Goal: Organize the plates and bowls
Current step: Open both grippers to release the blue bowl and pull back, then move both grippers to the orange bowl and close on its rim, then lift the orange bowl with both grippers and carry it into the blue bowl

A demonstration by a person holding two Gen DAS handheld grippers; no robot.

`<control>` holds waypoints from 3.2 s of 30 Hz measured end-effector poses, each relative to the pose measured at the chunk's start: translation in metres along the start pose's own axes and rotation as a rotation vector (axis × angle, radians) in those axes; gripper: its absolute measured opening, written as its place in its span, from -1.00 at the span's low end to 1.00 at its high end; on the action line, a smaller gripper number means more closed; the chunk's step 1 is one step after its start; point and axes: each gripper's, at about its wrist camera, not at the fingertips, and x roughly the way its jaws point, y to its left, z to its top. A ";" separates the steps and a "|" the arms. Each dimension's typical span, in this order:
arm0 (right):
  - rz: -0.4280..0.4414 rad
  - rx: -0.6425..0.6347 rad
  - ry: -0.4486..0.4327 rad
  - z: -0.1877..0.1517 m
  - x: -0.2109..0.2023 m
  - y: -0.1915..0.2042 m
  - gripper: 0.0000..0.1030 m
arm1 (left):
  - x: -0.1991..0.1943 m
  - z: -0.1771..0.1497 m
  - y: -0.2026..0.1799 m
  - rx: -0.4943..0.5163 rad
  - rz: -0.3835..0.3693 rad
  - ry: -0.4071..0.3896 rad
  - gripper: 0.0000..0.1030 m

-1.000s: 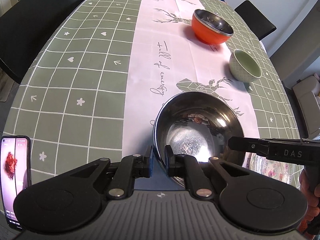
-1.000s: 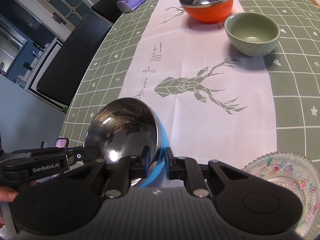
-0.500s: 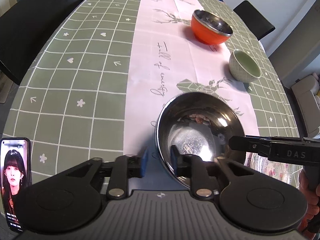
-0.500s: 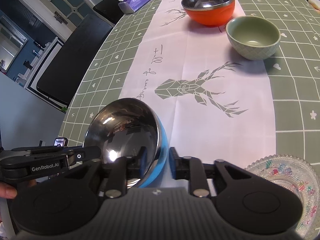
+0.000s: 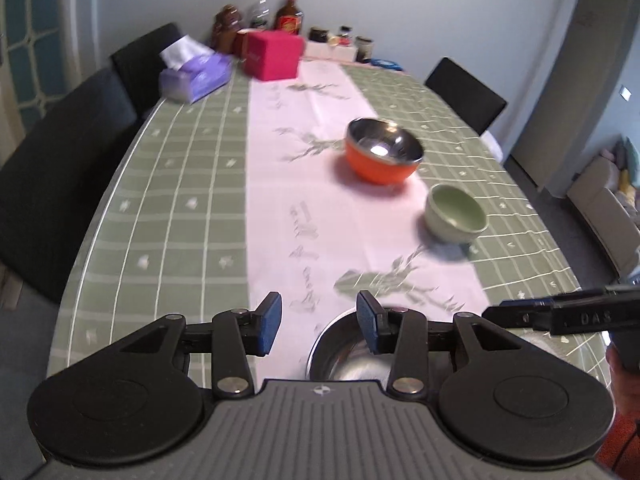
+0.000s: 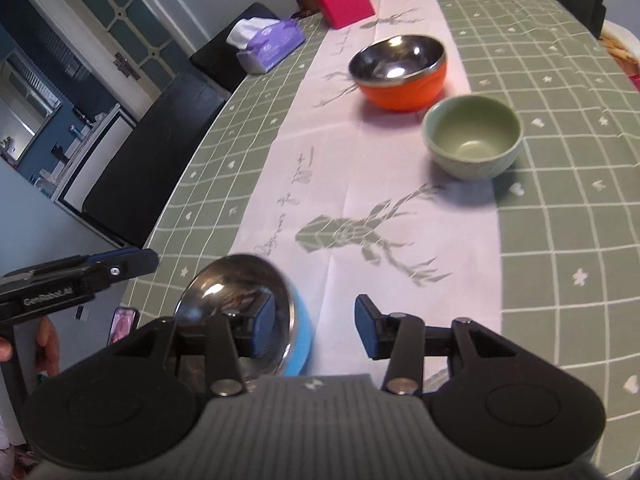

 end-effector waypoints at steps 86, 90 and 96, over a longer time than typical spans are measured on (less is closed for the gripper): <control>-0.187 0.203 0.016 0.217 0.098 -0.071 -0.80 | 0.204 0.181 -0.056 -0.092 0.125 0.221 -0.84; -0.182 0.166 0.004 0.209 0.073 -0.057 -0.80 | 0.175 0.179 -0.066 -0.069 0.135 0.195 -0.84; -0.163 0.128 -0.021 0.191 0.038 -0.037 -0.80 | 0.132 0.165 -0.079 -0.050 0.149 0.152 -0.82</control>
